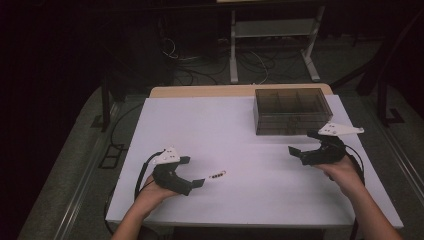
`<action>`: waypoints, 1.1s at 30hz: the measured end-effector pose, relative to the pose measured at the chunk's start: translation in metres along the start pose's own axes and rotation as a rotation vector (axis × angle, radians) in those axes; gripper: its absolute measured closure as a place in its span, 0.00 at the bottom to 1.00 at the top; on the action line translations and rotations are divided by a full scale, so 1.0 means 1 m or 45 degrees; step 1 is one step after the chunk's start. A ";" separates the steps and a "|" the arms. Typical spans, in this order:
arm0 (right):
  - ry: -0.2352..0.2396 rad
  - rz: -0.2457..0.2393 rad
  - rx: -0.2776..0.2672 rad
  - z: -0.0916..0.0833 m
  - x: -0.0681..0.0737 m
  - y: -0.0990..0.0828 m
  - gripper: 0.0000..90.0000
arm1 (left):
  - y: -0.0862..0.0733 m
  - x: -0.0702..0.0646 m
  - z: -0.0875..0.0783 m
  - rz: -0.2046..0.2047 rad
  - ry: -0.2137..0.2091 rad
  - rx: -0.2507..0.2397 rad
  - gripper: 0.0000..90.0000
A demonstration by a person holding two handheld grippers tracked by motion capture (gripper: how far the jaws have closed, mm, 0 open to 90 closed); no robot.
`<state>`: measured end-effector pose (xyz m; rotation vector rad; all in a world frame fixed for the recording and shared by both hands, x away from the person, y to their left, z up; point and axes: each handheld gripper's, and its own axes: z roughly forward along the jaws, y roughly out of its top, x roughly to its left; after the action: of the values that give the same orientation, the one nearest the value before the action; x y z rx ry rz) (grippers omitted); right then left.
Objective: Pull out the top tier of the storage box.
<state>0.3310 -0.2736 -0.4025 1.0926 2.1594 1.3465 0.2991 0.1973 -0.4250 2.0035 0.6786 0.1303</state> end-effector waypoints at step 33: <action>-0.024 -0.019 0.022 0.016 -0.010 0.013 0.02 | 0.000 0.000 -0.001 -0.003 0.004 -0.006 0.00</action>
<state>0.3537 -0.2688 -0.4001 1.0897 2.1653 1.3077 0.2990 0.1979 -0.4244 1.9981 0.6822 0.1332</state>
